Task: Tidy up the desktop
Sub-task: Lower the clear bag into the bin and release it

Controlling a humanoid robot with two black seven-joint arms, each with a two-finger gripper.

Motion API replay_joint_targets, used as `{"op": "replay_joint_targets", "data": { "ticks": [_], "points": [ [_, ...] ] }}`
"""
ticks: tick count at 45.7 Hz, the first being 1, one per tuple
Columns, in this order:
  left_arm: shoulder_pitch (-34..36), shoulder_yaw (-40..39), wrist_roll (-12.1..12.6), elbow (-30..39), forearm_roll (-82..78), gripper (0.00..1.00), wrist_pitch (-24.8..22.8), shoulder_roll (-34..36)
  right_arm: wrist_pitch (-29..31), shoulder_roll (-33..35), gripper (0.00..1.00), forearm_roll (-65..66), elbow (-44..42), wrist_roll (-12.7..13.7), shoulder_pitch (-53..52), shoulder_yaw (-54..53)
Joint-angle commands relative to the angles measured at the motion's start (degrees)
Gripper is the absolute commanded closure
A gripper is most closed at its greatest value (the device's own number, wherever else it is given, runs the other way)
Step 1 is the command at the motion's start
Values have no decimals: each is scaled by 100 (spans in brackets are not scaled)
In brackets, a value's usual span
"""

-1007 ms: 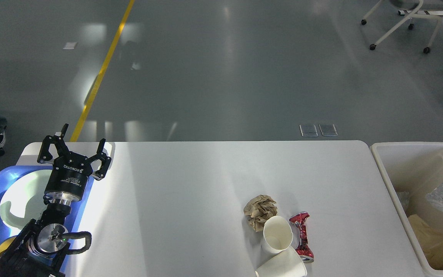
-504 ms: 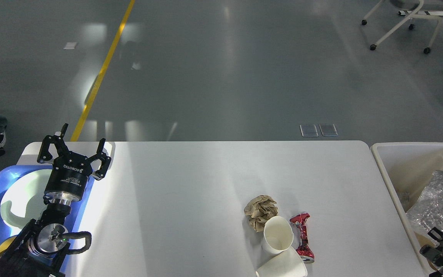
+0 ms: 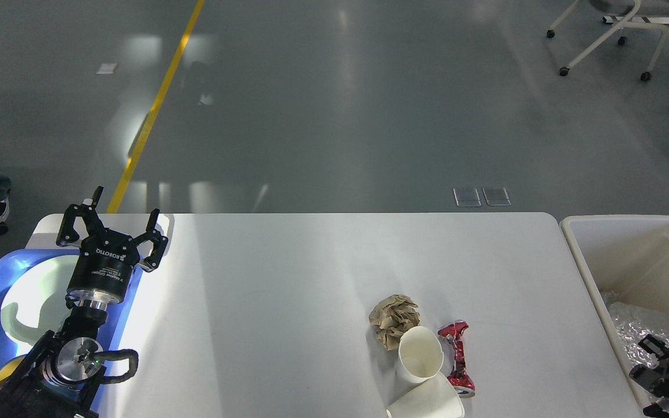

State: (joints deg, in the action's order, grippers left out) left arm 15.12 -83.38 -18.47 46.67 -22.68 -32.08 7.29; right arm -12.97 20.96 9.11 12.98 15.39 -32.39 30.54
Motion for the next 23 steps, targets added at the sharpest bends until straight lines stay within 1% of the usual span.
{"op": "replay_joint_targets", "data": {
  "ticks": [1,7,14,20,23],
  "points": [
    [-1,5,-7,0,0,3,0,0,76,49,0,73,64,-1,-127,31],
    [-1,5,-7,0,0,3,0,0,277,417,0,266,283,-9,-487,171],
    [-1,5,2,0,0,3,0,0,699,901,0,890,1021,8,-1515,259],
    [-1,-3,1,0,0,3,0,0,1393,1235,0,1382,1689,61,-2499,469],
    [-1,-3,2,0,0,3,9,0,1911,1288,0,1567,1997,70,-3096,794]
  ]
}}
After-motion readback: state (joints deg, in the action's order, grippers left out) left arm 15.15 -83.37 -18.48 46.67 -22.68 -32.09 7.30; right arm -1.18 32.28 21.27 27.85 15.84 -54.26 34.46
